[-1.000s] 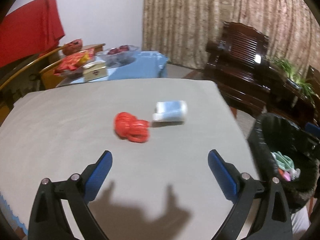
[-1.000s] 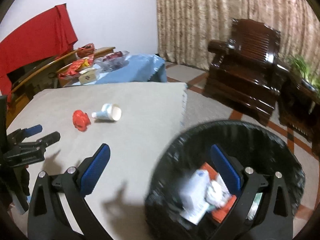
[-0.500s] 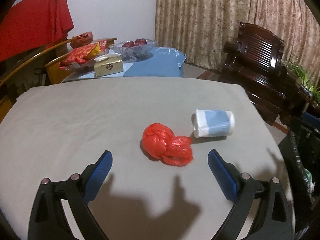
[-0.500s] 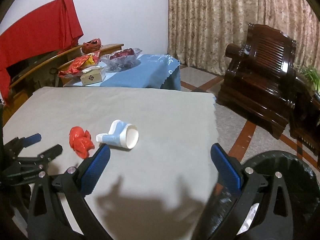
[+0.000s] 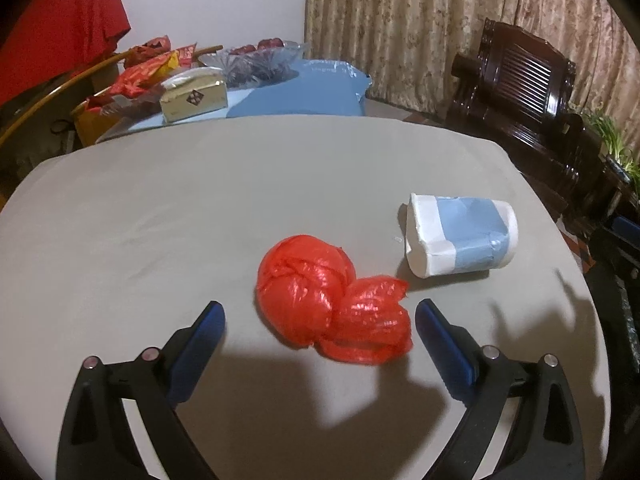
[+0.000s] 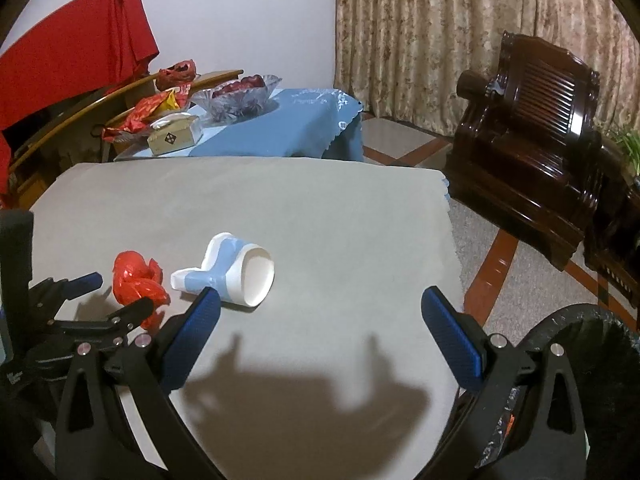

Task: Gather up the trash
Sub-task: 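Move both tools back toward the red bag and white cup on the table, then grasp the red plastic bag with the left gripper while the right gripper grasps the white-blue cup, then carry the red bag and white-blue cup over the bin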

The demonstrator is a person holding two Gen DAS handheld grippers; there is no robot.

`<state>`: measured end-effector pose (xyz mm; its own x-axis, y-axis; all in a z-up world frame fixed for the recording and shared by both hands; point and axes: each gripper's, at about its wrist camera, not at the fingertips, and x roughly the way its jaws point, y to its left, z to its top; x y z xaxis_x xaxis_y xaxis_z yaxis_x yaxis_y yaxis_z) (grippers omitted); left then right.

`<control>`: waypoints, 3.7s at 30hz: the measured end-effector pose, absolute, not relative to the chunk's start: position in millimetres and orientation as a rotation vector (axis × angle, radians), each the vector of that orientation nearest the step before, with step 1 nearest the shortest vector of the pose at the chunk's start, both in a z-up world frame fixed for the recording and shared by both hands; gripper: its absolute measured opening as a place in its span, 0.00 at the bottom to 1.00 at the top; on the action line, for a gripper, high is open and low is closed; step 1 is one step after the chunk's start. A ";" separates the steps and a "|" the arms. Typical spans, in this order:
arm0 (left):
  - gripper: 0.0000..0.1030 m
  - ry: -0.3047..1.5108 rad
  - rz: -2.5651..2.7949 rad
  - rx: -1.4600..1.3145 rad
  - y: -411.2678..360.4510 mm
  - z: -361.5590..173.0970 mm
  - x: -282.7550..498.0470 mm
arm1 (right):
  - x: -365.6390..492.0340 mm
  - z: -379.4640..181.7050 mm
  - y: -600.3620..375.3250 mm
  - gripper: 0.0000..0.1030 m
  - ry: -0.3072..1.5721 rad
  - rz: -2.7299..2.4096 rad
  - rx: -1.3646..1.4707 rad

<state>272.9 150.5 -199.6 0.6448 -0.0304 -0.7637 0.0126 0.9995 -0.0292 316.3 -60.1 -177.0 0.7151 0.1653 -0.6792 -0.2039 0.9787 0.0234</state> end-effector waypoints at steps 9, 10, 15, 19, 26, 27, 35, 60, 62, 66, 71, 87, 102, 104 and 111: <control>0.72 0.908 -0.066 -0.052 152.1 -211.7 289.6 | 319.2 -182.9 -57.3 0.95 0.754 0.205 -0.064; 0.67 0.905 -0.065 -0.049 152.2 -212.0 289.8 | 319.7 -183.3 -56.2 0.95 0.755 0.205 -0.068; 0.48 0.893 -0.065 -0.072 159.7 -209.3 290.7 | 320.7 -185.4 -52.2 0.95 0.759 0.209 -0.071; 0.45 0.871 -0.031 -0.066 170.3 -204.8 287.5 | 322.9 -186.3 -45.6 0.95 0.760 0.216 -0.070; 0.45 0.850 0.039 -0.059 203.5 -198.0 282.0 | 328.6 -193.8 -17.2 0.95 0.775 0.252 -0.064; 0.45 0.850 0.048 -0.056 208.4 -197.8 282.1 | 329.4 -194.9 -13.0 0.95 0.778 0.257 -0.066; 0.45 0.851 0.112 -0.076 244.1 -199.1 281.5 | 345.4 -213.3 25.8 0.95 0.816 0.252 -0.059; 0.45 0.833 0.093 -0.086 247.5 -192.0 272.0 | 360.5 -230.4 38.0 0.72 0.907 0.265 -0.095; 0.45 0.826 0.087 -0.083 244.1 -188.6 269.2 | 354.3 -225.5 33.9 0.71 0.903 0.277 -0.095; 0.45 0.814 0.076 -0.060 232.0 -181.3 262.4 | 344.6 -218.1 25.5 0.71 0.899 0.288 -0.076; 0.45 0.803 0.055 -0.058 219.5 -172.1 251.1 | 327.8 -204.4 13.3 0.71 0.887 0.311 -0.055; 0.45 0.765 0.014 -0.050 172.4 -132.6 204.2 | 268.5 -146.3 -19.1 0.71 0.804 0.370 -0.009; 0.45 0.706 -0.026 -0.022 133.3 -95.2 168.7 | 219.4 -103.4 -51.9 0.71 0.744 0.379 0.027; 0.45 0.703 -0.032 -0.021 128.6 -92.9 164.4 | 213.1 -97.6 -55.6 0.71 0.732 0.379 0.024; 0.45 0.686 -0.049 -0.026 116.3 -82.5 149.0 | 193.8 -85.3 -69.2 0.71 0.710 0.375 0.022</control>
